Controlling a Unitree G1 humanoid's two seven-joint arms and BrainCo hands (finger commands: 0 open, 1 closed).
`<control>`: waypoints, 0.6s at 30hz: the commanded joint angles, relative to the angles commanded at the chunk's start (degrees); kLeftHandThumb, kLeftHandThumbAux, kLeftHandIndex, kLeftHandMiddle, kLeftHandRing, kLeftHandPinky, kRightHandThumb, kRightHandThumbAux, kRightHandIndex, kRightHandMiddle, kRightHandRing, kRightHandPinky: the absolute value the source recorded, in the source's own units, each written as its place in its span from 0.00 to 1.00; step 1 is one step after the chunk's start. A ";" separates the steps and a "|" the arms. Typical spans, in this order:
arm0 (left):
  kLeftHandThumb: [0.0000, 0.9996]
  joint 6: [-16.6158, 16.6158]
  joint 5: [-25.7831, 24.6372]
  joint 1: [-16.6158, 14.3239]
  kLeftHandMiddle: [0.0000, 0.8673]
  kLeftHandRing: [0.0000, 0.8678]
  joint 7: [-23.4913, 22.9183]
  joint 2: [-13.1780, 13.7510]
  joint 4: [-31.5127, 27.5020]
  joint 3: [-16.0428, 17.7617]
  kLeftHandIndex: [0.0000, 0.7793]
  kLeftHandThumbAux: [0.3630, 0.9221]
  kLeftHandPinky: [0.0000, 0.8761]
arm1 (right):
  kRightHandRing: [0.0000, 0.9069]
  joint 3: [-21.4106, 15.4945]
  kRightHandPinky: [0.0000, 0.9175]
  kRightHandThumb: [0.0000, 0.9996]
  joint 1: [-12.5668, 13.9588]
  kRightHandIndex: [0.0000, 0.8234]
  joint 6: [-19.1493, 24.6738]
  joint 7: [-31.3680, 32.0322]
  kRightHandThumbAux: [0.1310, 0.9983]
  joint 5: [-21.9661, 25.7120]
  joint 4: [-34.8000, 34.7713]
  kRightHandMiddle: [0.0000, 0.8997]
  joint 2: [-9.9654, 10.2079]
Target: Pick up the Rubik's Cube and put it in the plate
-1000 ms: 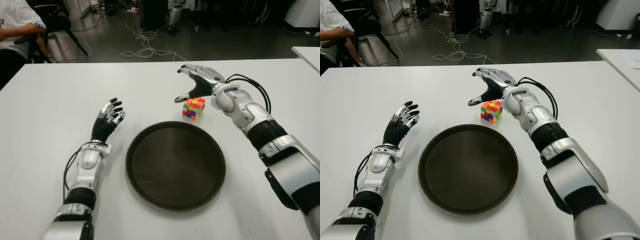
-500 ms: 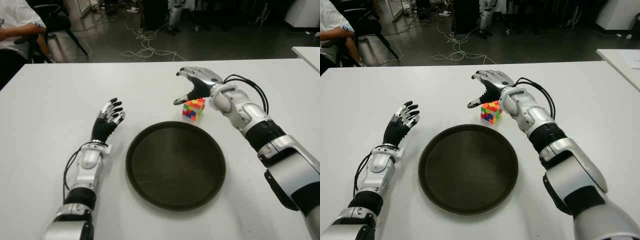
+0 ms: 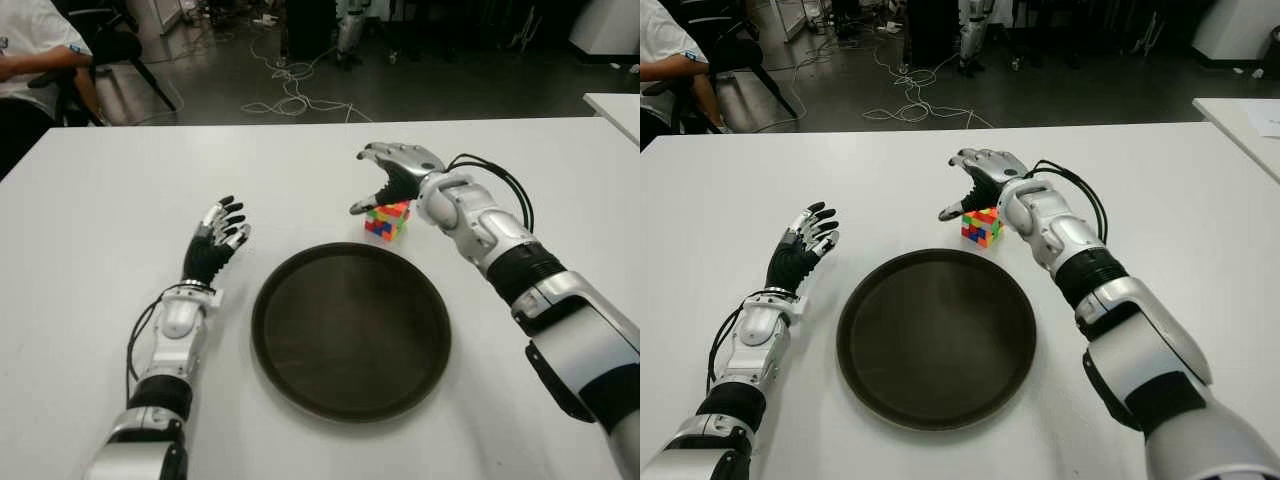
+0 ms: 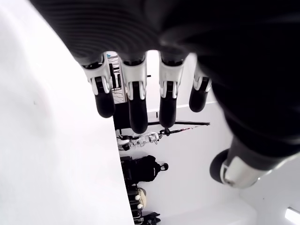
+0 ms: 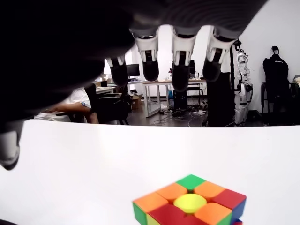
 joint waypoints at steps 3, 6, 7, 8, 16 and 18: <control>0.07 0.09 0.23 -0.02 0.19 0.18 0.31 0.03 -0.08 -0.03 0.12 0.53 0.13 | 0.12 -0.07 0.19 0.00 -0.33 0.03 1.07 -0.79 0.29 -0.15 1.19 0.09 0.53; 0.07 0.06 0.47 -0.05 0.20 0.18 0.68 0.03 -0.04 -0.08 0.13 0.53 0.14 | 0.15 -0.14 0.22 0.00 -0.58 0.05 2.19 -1.73 0.28 -0.30 2.12 0.11 1.00; 0.07 -0.08 0.54 -0.01 0.20 0.18 0.81 -0.02 -0.07 -0.10 0.13 0.54 0.14 | 0.16 -0.20 0.23 0.00 -0.67 0.06 2.75 -2.26 0.28 -0.36 2.55 0.12 1.25; 0.07 -0.17 0.59 0.02 0.20 0.18 0.91 -0.06 -0.09 -0.11 0.13 0.54 0.14 | 0.17 -0.23 0.24 0.00 -0.76 0.07 3.14 -2.66 0.28 -0.39 2.90 0.13 1.44; 0.07 -0.16 0.78 -0.02 0.21 0.18 1.37 -0.11 -0.13 -0.24 0.14 0.55 0.14 | 0.22 -0.16 0.24 0.00 -1.13 0.10 4.62 -4.98 0.30 -0.33 4.46 0.19 2.25; 0.07 -0.07 0.77 -0.04 0.21 0.19 1.31 -0.08 -0.11 -0.26 0.14 0.55 0.15 | 0.23 -0.25 0.25 0.00 -1.07 0.11 4.71 -5.58 0.31 -0.23 4.52 0.20 2.33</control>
